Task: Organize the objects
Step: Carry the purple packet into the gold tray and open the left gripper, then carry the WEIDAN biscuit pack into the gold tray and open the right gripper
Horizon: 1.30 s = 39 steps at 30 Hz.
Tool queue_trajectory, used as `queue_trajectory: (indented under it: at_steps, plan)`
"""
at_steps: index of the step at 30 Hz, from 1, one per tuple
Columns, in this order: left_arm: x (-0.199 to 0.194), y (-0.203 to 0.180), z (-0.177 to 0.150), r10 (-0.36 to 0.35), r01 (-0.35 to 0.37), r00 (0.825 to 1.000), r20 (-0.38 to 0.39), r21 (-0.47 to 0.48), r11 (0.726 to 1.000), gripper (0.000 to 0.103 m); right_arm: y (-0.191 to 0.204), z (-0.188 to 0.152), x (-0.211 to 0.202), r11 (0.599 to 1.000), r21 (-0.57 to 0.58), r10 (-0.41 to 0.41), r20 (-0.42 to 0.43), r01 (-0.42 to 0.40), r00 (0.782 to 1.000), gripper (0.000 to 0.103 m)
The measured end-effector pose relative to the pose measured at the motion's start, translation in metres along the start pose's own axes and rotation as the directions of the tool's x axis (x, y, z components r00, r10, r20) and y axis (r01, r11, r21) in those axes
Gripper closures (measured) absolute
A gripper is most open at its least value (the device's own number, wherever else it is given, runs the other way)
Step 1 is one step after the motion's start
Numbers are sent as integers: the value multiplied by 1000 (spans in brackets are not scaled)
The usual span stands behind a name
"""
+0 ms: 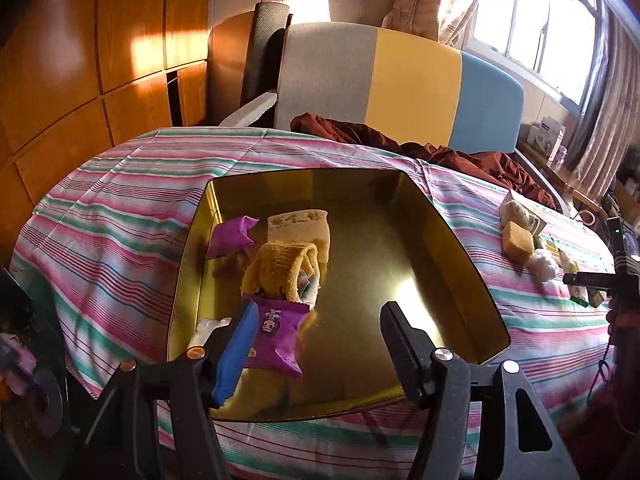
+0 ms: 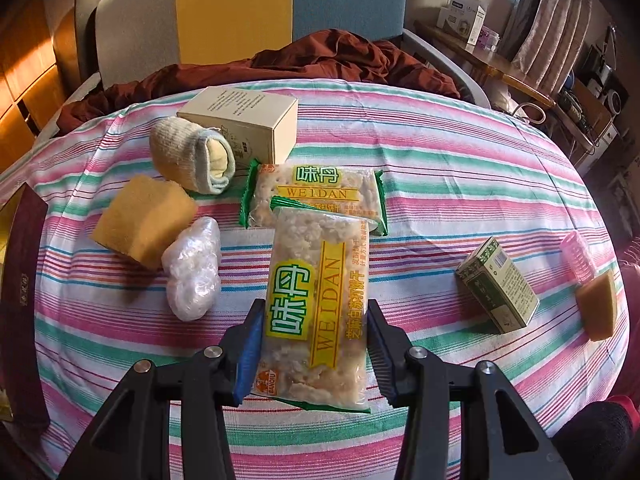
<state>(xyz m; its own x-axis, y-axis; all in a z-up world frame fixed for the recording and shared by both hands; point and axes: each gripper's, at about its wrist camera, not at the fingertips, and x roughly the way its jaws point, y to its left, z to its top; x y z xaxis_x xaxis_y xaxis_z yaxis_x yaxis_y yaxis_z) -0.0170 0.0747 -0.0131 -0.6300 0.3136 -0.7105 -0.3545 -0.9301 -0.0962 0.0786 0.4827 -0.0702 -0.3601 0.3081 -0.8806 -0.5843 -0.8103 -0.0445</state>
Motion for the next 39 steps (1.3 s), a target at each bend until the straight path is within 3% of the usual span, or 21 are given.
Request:
queue_trajectory:
  at_steps: [9,14,18,23,28,30,34,36,39]
  plan:
    - [3,4,-3,-10,10,1000,-8,-8,1000,34,20,2,-26,998,-27,65,67,-63,996,55]
    - [-1,16,-3,-1,2,1000,12,-39,999,34,58,13,-71,983,-88,170,142,-158,975,55]
    - [-4,31,-2,13,-11,1000,27,-77,997,34,127,13,-106,933,-234,312,144,-274,939,55]
    - [-10,53,-2,37,-32,998,42,-124,992,34,228,-11,-119,823,-415,444,43,-388,895,55]
    - [-15,72,-9,58,-50,997,45,-157,986,34,306,-40,-100,747,-526,434,-78,-407,897,55]
    - [-16,80,-13,65,-58,997,39,-174,983,34,327,-50,-83,750,-543,378,-117,-378,918,55]
    - [-15,90,-18,74,-67,997,28,-197,978,34,343,-62,-56,769,-535,308,-169,-350,936,55]
    - [-14,93,-21,76,-70,997,24,-201,977,34,348,-65,-49,771,-528,302,-188,-356,934,55]
    - [-12,94,-22,75,-70,997,17,-202,977,34,352,-68,-47,756,-512,344,-219,-408,913,55]
